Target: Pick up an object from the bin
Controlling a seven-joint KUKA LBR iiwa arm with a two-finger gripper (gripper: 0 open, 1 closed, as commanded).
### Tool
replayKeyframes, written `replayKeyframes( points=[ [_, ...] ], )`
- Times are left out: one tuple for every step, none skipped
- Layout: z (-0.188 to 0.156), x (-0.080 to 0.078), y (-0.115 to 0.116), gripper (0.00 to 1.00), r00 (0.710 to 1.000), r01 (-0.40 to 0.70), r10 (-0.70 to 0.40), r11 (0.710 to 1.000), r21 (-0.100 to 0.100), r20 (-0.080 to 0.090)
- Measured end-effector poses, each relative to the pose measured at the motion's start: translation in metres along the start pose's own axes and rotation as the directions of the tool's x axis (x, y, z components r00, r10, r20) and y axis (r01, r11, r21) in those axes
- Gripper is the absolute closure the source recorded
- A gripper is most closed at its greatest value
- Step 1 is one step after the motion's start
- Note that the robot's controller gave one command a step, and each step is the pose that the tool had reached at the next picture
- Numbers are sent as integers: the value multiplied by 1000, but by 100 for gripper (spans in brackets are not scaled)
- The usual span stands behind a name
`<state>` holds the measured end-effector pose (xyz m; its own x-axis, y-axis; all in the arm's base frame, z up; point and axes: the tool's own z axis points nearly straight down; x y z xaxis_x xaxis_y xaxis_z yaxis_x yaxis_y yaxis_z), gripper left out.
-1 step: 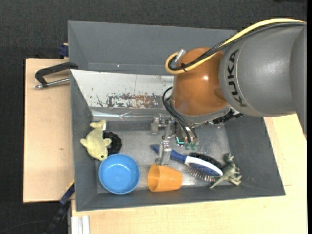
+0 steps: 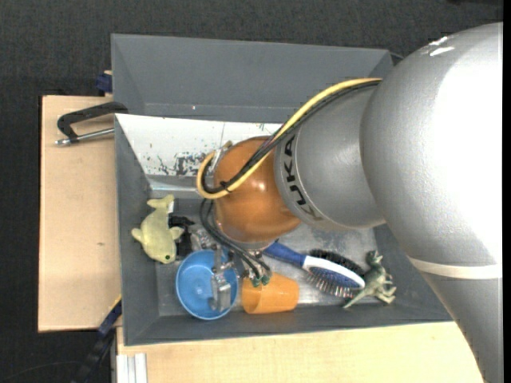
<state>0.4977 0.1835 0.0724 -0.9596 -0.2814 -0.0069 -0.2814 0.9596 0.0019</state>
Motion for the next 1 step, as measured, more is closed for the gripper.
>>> replayKeyframes(
  points=[
    [-29,-11,44,0,938,346,-346,938,1,-3]
  ],
)
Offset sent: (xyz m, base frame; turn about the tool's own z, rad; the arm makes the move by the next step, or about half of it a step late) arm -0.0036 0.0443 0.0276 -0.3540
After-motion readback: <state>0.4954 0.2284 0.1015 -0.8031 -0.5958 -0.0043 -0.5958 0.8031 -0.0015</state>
